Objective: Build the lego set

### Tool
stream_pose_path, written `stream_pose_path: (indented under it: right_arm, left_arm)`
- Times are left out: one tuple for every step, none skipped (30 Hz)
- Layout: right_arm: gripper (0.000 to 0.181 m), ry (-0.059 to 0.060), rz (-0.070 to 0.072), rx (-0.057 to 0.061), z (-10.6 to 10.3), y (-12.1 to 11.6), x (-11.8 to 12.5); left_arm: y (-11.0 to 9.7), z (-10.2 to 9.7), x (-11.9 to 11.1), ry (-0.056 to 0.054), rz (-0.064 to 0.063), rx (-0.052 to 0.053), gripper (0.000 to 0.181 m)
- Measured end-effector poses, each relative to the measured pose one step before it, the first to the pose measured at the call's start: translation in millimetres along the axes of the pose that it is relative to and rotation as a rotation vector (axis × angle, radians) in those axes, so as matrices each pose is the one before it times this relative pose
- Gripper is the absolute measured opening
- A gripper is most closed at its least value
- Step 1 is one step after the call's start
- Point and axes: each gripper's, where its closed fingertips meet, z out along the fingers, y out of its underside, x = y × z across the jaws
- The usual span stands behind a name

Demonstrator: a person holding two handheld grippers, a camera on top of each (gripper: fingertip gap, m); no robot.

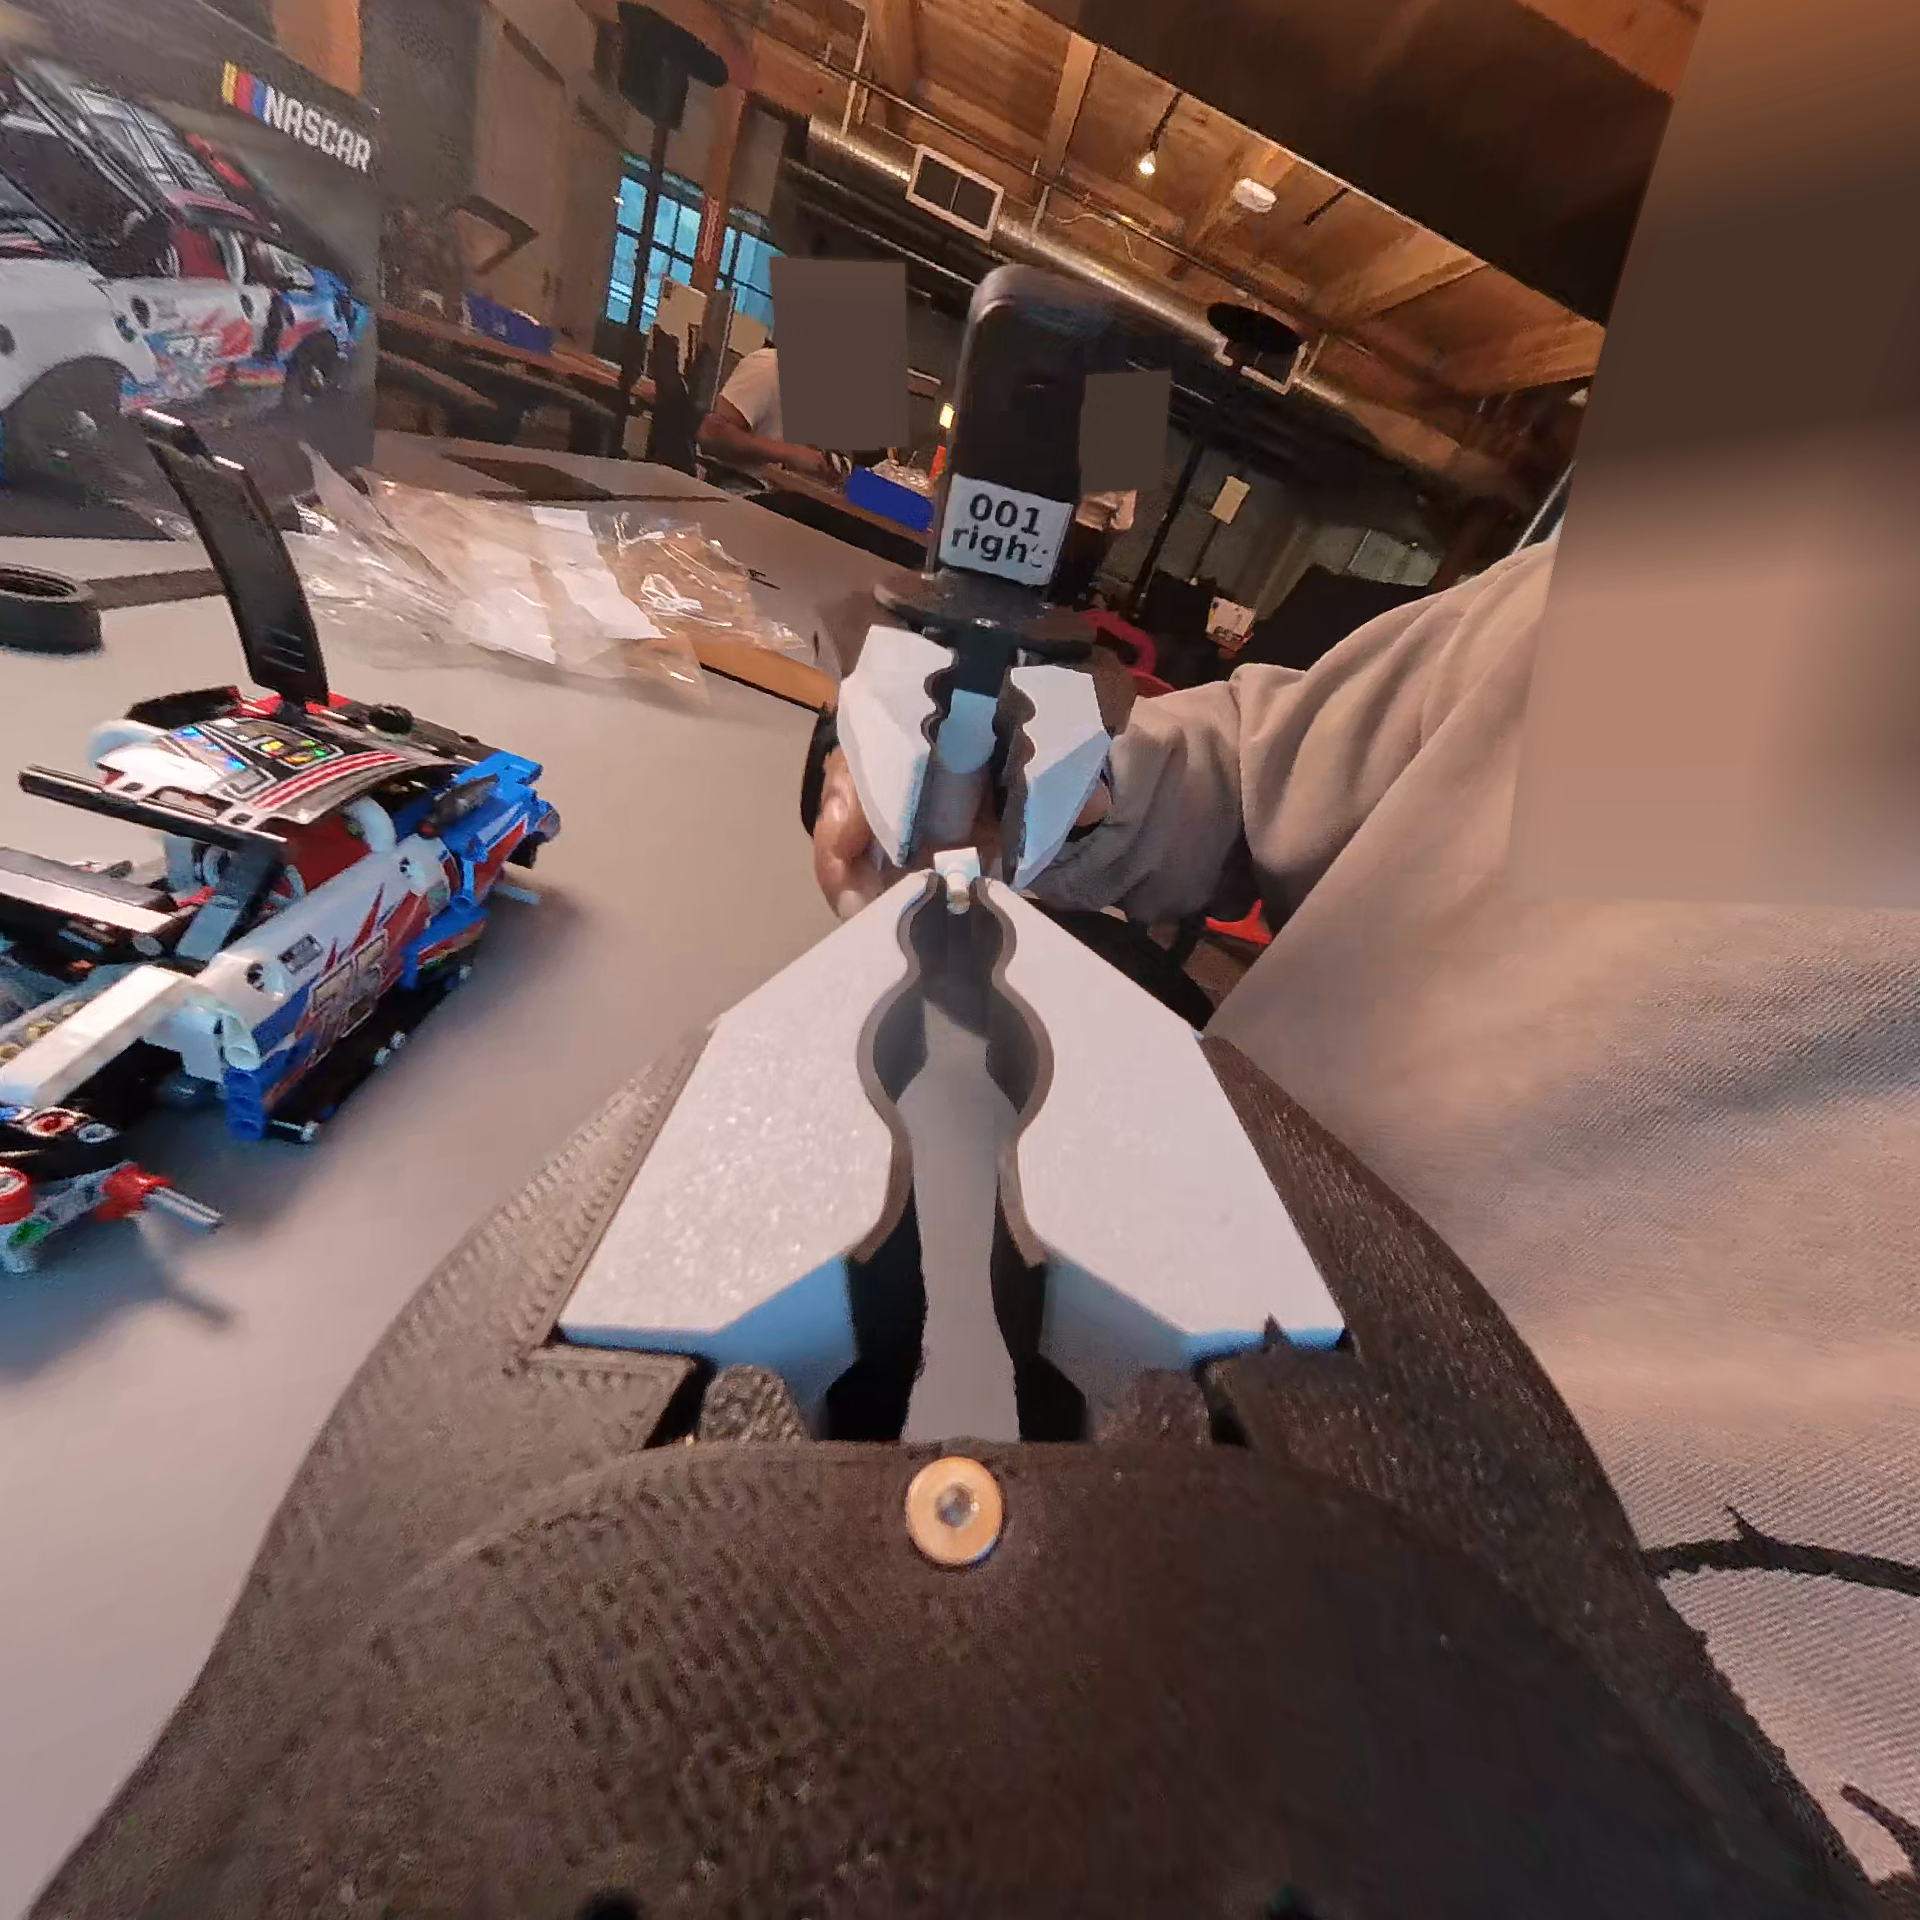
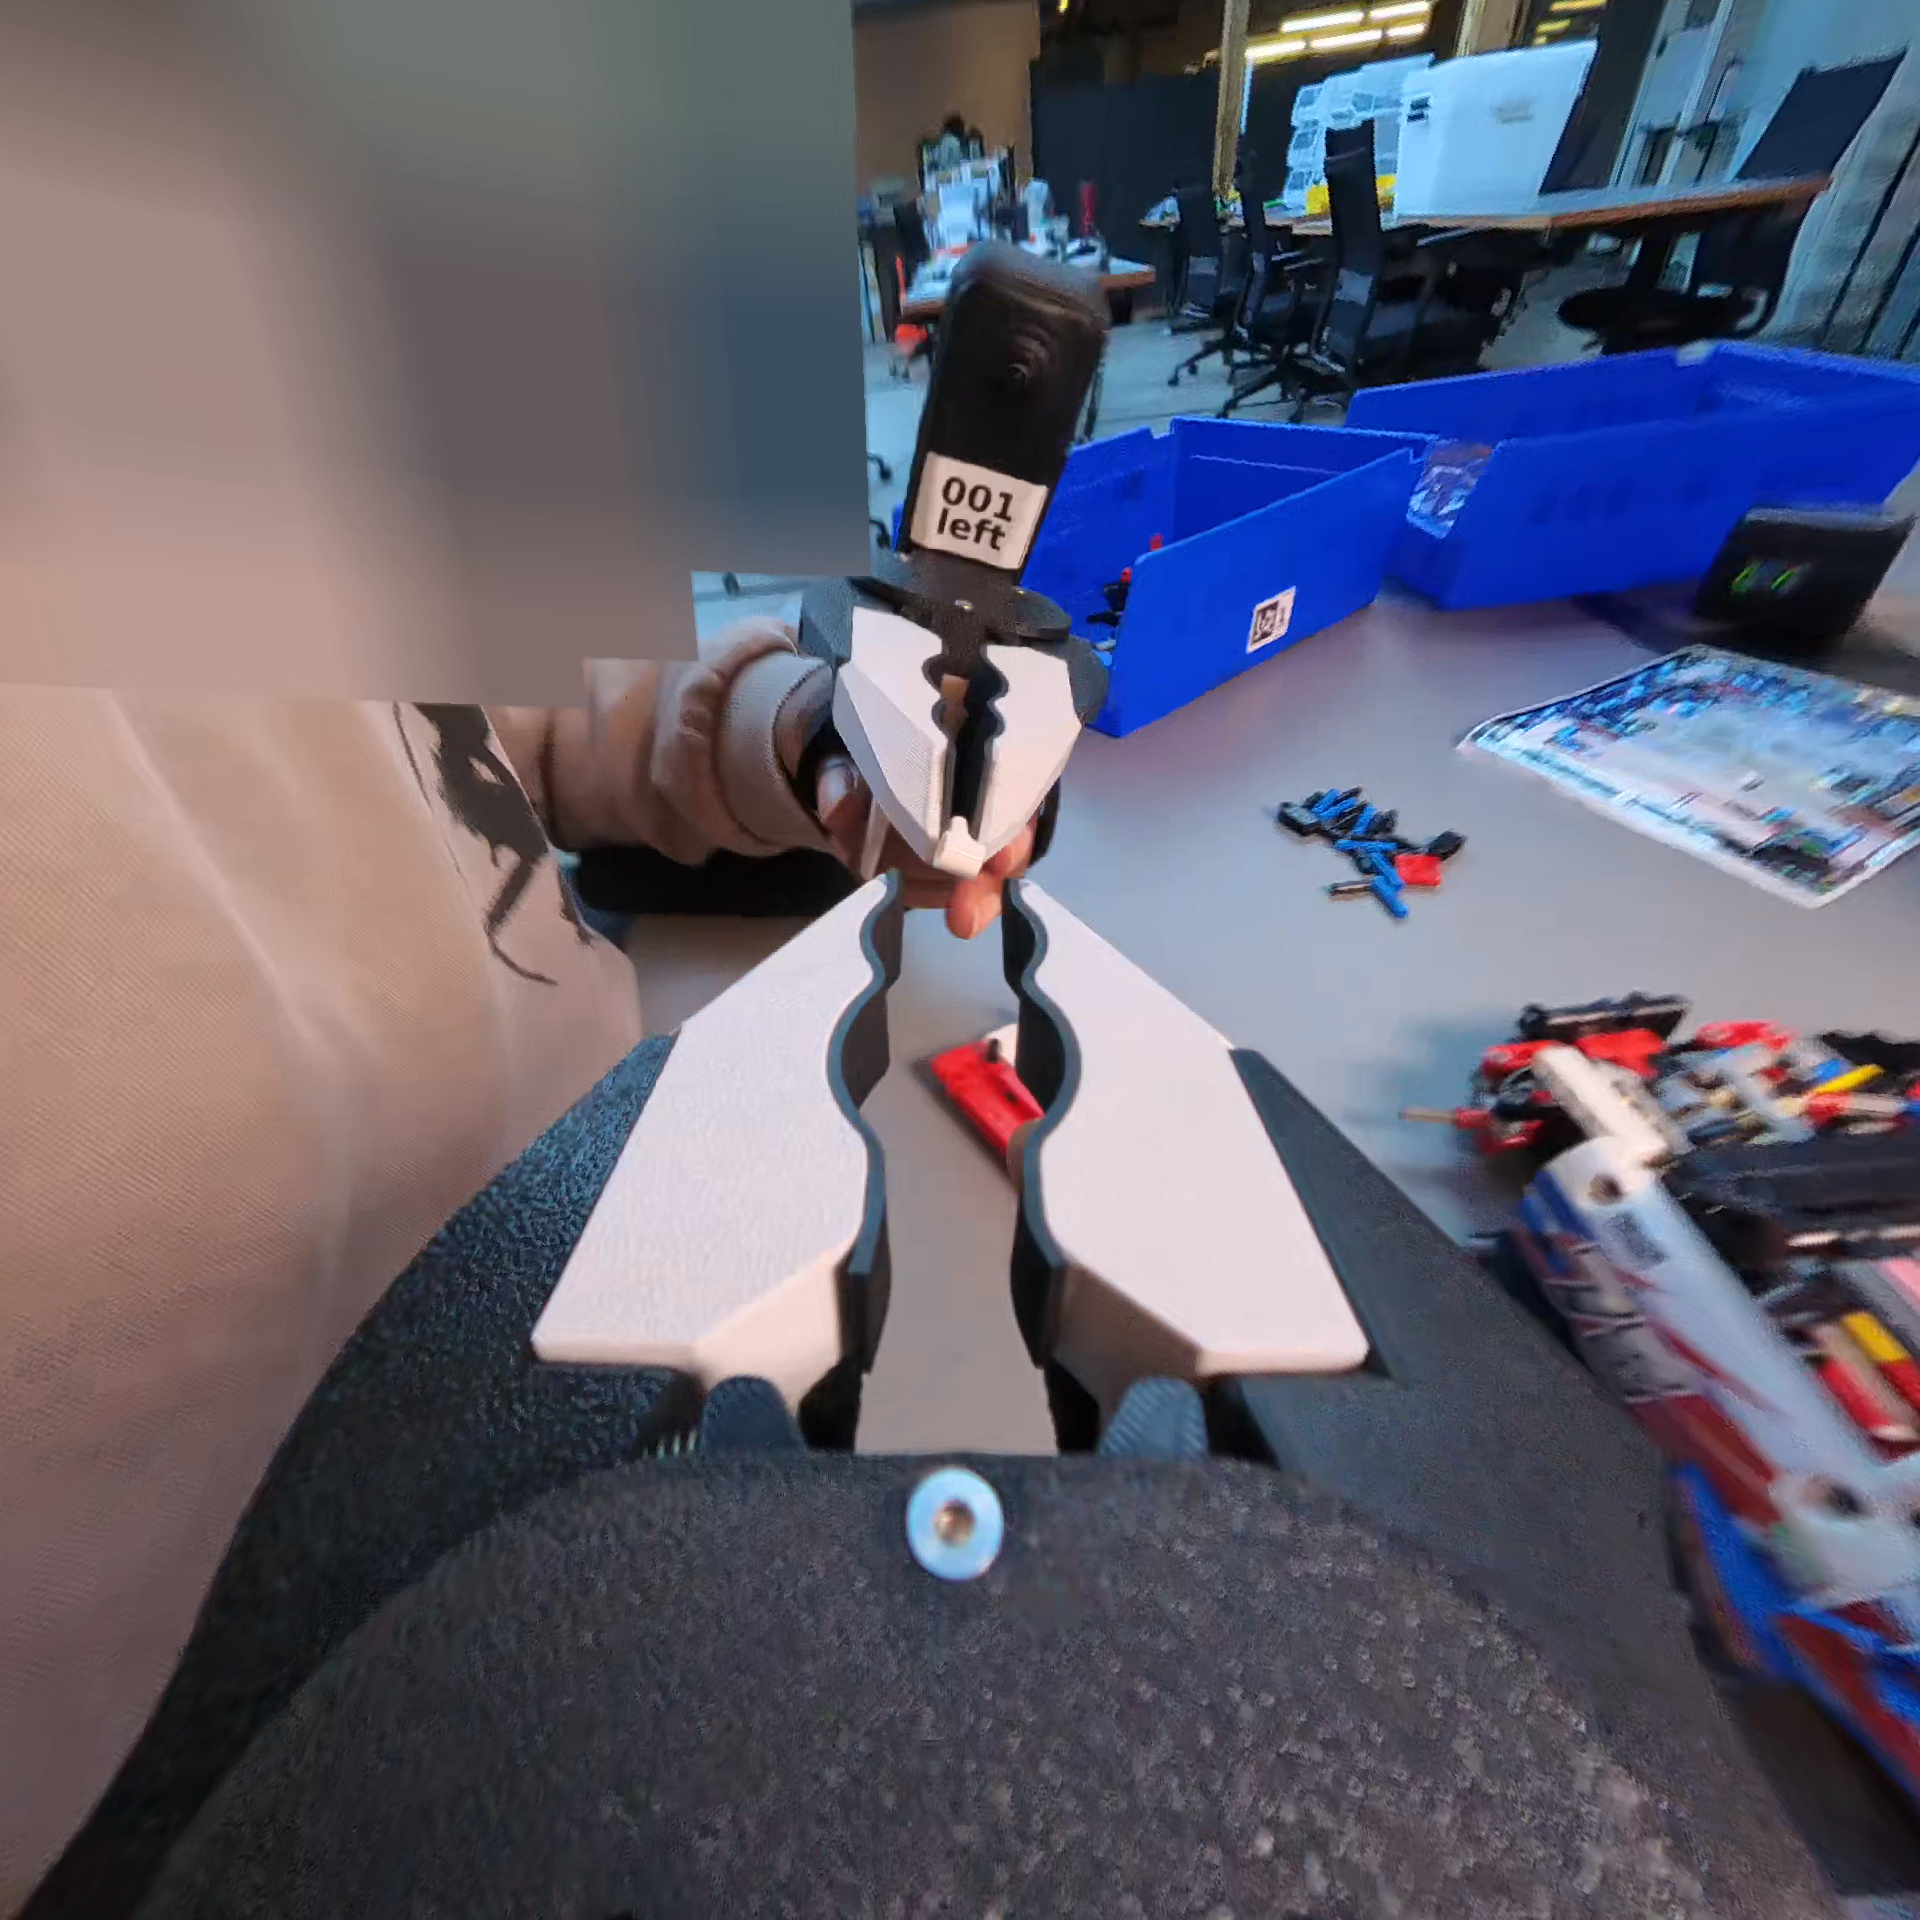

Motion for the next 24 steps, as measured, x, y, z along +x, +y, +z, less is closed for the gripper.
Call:
stream_pose_path:
  right_arm:
    - [0.015,-0.0091,0.0813,0.0271,-0.72,0.59,0.7]
    - [0.015,-0.0112,0.0571,0.0203,-0.3,0.65,-0.16]
    - [0.015,-0.0107,0.0376,0.0135,0.21,0.69,-0.94]
    - [0.015,-0.0062,0.0213,0.0038,0.72,1.07,-0.93]
    - [0.015,-0.0045,0.0101,0.0024,0.9,0.5,-0.89]
    - [0.014,-0.0033,0.0062,0.0055,0.68,-0.5,-0.82]
    - [0.012,0.0004,0.0044,0.003,0.58,-0.27,-0.16]
    - [0.011,0.0019,0.0005,-0.0079,0.8,1.22,0.22]
    - [0.009,-0.004,-0.0017,-0.0077,0.7,1.35,-0.91]
    - [0.008,0.0028,0.0017,0.0006,0.32,0.04,0.14]
    - [0.006,0.0016,-0.0008,0.0023,-0.18,-0.24,0.42]
    - [0.006,-0.0018,0.0039,0.003,-0.17,-0.45,-0.04]
    - [0.006,-0.0025,0.0071,0.0032,0.16,-0.26,-0.17]
    - [0.006,0.0005,0.0076,0.0021,0.2,0.19,0.54]
    - [0.006,0.0002,0.0077,-0.0005,-0.03,0.33,0.79]
    - [0.007,-0.0038,0.0139,0.0051,-0.24,-0.73,0.31]
    - [0.005,-0.0041,0.0182,0.0108,-0.54,-1.74,0.26]
    - [0.004,-0.0001,0.0111,0.0015,-0.17,-0.44,0.83]
    - [0.004,-0.0008,-0.0014,-0.0042,-0.01,0.68,0.0]
    - [0.004,0.0031,-0.0058,-0.0035,-0.01,0.47,0.34]
    - [0.004,-0.0003,0.0007,-0.0033,-0.02,0.24,-0.13]
    - [0.004,-0.0005,0.0088,0.0,0.08,-0.16,0.16]
    - [0.004,-0.0016,0.0095,0.0033,-0.01,-0.28,0.23]
    - [0.004,-0.0033,0.0061,0.0033,-0.17,0.02,0.06]
  left_arm:
    - [0.04,-0.32,0.05,-0.004,0.016,-0.0024,0.002]
    - [0.4,0.44,0.28,0.0013,0.0061,-0.0027,0.002]
    - [0.76,1.1,0.31,0.0024,0.0,-0.0034,0.002]
    - [0.84,1.15,0.78,0.0053,-0.002,-0.0026,0.002]
    - [1.27,1.44,0.68,0.0037,-0.0014,-0.0059,0.002]
    - [1.63,1.39,0.54,0.0008,0.002,-0.0086,0.002]
    - [0.8,1.15,0.67,0.0007,0.0026,-0.0033,0.002]
    - [-0.29,0.64,0.78,0.0019,-0.0016,0.0032,0.002]
    - [-0.05,0.48,0.32,-0.0004,-0.0013,0.0012,0.002]
    - [0.16,0.18,0.52,0.0008,0.0018,-0.0004,0.002]
    - [-0.25,-0.07,0.19,-0.0024,0.001,0.001,0.002]
    - [-0.28,-0.13,-0.04,-0.0009,-0.0013,0.0012,0.002]
    - [-0.07,-0.24,0.19,0.0022,-0.003,0.0003,0.002]
    - [0.14,-0.21,-0.47,-0.0025,-0.0003,-0.0007,0.002]
    - [0.72,-0.01,-0.45,-0.0037,0.0028,-0.0036,0.002]
    - [1.28,0.17,-0.51,-0.0028,0.002,-0.0066,0.002]
    - [0.24,0.06,-0.5,-0.0021,-0.0019,0.0005,0.002]
    - [-0.08,0.05,-0.2,-0.0001,-0.0045,0.0015,0.002]
    - [0.32,-0.03,-0.15,-0.0011,0.0001,-0.0014,0.002]
    - [0.34,0.1,-0.06,-0.0014,0.0011,-0.001,0.002]
    - [0.15,-0.04,0.08,0.0007,-0.0015,0.0016,0.002]
    - [-0.06,-0.07,-0.11,0.0008,-0.003,0.0038,0.002]
    - [-0.14,-0.12,-0.15,0.0006,-0.002,0.0029,0.002]
    - [-0.18,0.14,0.05,0.0001,0.0007,0.0008,0.002]
